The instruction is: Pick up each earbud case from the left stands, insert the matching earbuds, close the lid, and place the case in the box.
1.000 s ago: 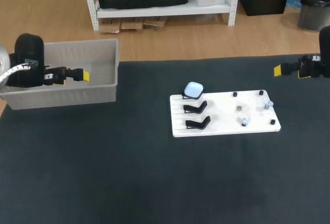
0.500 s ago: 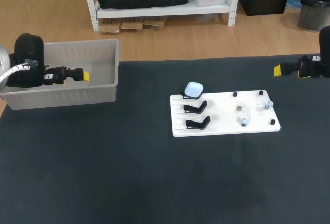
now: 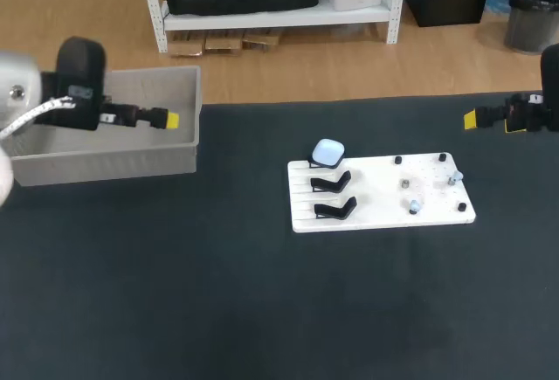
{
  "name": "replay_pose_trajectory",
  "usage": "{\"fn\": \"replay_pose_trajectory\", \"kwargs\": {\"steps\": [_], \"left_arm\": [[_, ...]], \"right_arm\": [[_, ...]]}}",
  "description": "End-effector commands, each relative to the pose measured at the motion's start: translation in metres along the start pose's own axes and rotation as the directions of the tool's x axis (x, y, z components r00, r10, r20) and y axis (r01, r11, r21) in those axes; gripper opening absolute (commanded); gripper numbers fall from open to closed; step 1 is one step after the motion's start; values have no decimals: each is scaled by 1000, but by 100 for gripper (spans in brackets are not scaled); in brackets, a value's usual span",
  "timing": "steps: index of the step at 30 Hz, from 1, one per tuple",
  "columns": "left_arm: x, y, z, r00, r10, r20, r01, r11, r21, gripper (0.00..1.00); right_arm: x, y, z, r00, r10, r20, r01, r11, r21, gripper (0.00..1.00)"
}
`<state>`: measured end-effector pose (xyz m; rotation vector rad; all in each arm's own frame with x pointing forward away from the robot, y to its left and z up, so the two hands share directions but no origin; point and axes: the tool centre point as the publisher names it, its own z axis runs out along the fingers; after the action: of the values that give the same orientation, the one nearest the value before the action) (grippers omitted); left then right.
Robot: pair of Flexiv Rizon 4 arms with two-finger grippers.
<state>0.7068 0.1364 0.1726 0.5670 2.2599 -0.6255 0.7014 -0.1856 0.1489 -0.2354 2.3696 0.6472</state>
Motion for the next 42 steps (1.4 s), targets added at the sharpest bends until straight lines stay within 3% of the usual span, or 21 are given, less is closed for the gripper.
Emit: {"fn": "replay_pose_trajectory", "kwargs": {"steps": [1,6,11,16,19,36,42], "left_arm": [[-11,0,17,998,70,6,-70,993,94,100],[-22,-11,29,980,199,3,-196,960,202,100],[-32,-26,40,947,320,7,-307,902,304,100],[-34,-46,56,906,419,54,-414,854,316,100],[-29,-56,68,871,482,91,-481,805,348,100],[-19,-80,136,753,640,153,-625,624,469,100],[-17,-87,158,738,651,179,-635,579,511,100]], "right_arm": [[0,0,0,1000,0,-1,0,1000,1,100],[0,0,0,1000,0,-1,0,1000,1,100],[0,0,0,1000,0,-1,0,1000,1,100],[0,0,0,1000,0,-1,0,1000,1,100],[0,0,0,1000,0,-1,0,1000,1,100],[0,0,0,1000,0,-1,0,1000,1,100],[0,0,0,1000,0,-1,0,1000,1,100]]}}
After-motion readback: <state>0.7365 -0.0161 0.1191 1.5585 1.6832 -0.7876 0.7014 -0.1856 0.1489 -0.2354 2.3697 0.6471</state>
